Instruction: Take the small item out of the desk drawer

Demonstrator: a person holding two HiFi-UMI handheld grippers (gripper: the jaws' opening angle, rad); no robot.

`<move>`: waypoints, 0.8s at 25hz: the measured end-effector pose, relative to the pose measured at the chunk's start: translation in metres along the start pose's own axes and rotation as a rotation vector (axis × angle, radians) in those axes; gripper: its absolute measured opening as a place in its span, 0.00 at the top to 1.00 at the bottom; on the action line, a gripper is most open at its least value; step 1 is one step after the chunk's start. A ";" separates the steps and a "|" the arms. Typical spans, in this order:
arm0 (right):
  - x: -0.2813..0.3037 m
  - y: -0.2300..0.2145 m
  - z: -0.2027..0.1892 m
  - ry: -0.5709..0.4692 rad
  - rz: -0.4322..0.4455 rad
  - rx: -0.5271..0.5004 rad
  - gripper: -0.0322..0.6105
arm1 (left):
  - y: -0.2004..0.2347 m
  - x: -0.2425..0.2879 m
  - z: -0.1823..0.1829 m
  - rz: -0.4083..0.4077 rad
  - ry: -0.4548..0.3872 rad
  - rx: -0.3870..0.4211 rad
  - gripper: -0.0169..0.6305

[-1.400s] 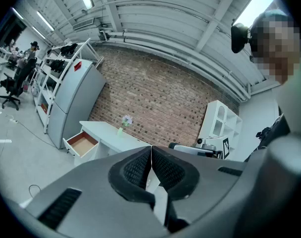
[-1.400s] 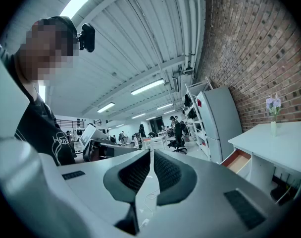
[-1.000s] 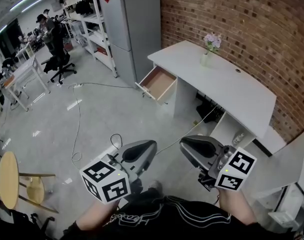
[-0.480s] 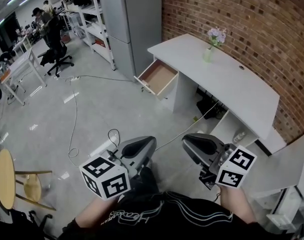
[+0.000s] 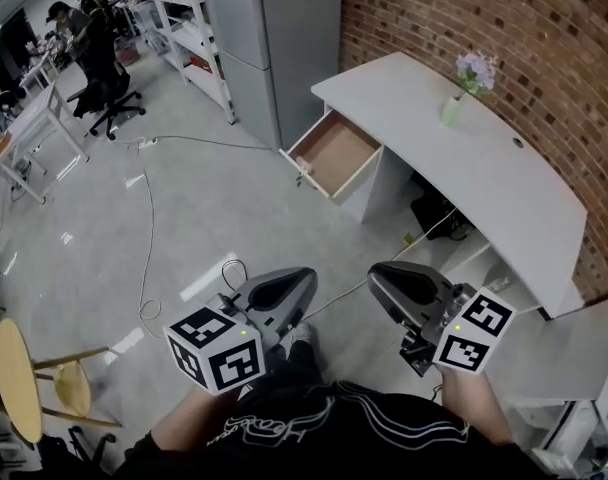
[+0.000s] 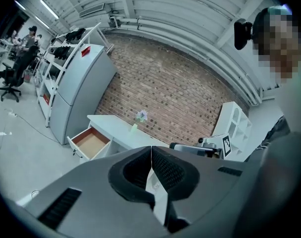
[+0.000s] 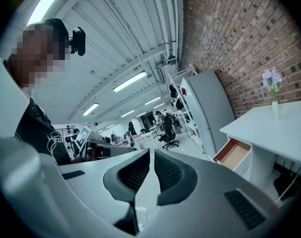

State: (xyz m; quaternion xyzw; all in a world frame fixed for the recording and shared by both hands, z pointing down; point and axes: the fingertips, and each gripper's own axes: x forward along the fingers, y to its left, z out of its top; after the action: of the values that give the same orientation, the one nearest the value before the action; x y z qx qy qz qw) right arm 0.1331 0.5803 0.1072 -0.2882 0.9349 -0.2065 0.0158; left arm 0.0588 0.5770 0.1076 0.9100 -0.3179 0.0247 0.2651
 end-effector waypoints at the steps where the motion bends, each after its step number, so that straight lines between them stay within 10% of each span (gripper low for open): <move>1: 0.017 -0.016 0.005 0.001 -0.006 0.014 0.86 | 0.019 0.010 0.009 -0.003 0.011 -0.007 0.94; 10: 0.166 -0.148 0.054 0.001 -0.070 0.083 0.86 | 0.195 0.088 0.085 -0.006 0.082 -0.053 0.94; 20: 0.230 -0.250 0.037 0.035 -0.121 0.135 0.86 | 0.296 0.157 0.095 0.001 0.092 -0.066 0.94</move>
State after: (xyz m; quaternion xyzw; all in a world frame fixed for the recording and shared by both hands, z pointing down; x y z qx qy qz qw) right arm 0.0803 0.2540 0.1922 -0.3389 0.8999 -0.2744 0.0062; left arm -0.0025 0.2464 0.1980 0.8985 -0.3064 0.0562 0.3093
